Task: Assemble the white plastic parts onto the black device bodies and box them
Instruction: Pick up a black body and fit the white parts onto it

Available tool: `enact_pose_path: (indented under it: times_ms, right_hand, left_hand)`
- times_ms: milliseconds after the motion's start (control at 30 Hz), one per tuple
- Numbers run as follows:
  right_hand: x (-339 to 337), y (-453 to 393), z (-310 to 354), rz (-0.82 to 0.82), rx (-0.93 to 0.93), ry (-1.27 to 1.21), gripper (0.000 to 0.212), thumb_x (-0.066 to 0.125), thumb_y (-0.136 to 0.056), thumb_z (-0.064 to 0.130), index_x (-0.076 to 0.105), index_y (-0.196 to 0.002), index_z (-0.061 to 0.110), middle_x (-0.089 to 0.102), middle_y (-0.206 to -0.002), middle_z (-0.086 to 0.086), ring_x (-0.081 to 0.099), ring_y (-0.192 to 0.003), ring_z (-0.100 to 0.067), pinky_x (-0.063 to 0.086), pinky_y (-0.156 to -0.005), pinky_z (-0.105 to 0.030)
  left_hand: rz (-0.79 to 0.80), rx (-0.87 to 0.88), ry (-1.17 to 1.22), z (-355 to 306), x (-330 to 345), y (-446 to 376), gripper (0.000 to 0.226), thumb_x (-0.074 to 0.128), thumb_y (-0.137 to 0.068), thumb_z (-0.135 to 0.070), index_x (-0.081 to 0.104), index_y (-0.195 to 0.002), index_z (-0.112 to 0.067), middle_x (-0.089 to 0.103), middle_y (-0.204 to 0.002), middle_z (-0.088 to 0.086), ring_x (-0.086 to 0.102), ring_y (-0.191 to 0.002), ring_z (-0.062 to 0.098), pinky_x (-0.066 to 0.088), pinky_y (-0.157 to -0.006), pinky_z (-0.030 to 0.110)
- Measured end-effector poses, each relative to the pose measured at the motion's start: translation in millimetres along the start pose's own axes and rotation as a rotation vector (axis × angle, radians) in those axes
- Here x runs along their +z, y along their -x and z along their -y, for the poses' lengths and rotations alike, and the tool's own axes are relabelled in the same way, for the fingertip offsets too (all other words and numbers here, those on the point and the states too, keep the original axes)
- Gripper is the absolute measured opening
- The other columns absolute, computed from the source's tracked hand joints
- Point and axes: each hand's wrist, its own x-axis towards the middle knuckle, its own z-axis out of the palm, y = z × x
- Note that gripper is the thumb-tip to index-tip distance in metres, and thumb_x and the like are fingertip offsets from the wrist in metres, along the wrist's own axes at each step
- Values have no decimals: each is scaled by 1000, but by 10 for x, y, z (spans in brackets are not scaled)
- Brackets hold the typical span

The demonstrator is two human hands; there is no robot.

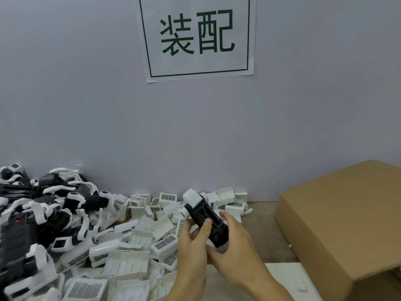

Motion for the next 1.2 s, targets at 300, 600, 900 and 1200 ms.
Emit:
enact_pose_path:
  times_ms: [300, 600, 900, 1200]
  right_hand:
    - [-53, -3, 87, -88, -10, 175, 38, 59, -61, 64, 59, -87, 36, 66, -77, 12, 62, -74, -4, 48, -60, -17]
    - [-47, 11, 17, -85, 23, -146, 59, 59, -86, 28, 45, -143, 30, 54, -136, 17, 47, -130, 1, 43, -108, -27]
    - [-36, -52, 7, -369, 169, -582, 38, 85, -77, 27, 65, -109, 29, 73, -93, 5, 71, -81, -3, 55, -63, -15]
    - [-55, -99, 12, -475, 126, -454, 28, 83, -74, 39, 71, -95, 27, 74, -82, 16, 71, -76, -3, 54, -59, -14]
  left_hand:
    - [25, 90, -58, -18, 16, 19, 14, 69, -93, -16, 74, -105, -19, 79, -89, 10, 77, -85, 26, 59, -82, 48]
    - [71, 348, -318, -21, 0, 39, 34, 66, -89, 4, 73, -98, -27, 78, -91, -6, 74, -88, 11, 55, -75, 23]
    - [223, 531, -870, 35, -13, 78, 55, 56, -79, -8, 66, -125, -37, 72, -101, -14, 65, -96, 4, 55, -83, 33]
    - [221, 489, -861, 1, 4, 105, 54, 52, -80, -20, 50, -125, -49, 67, -103, -28, 60, -102, -5, 47, -84, 12]
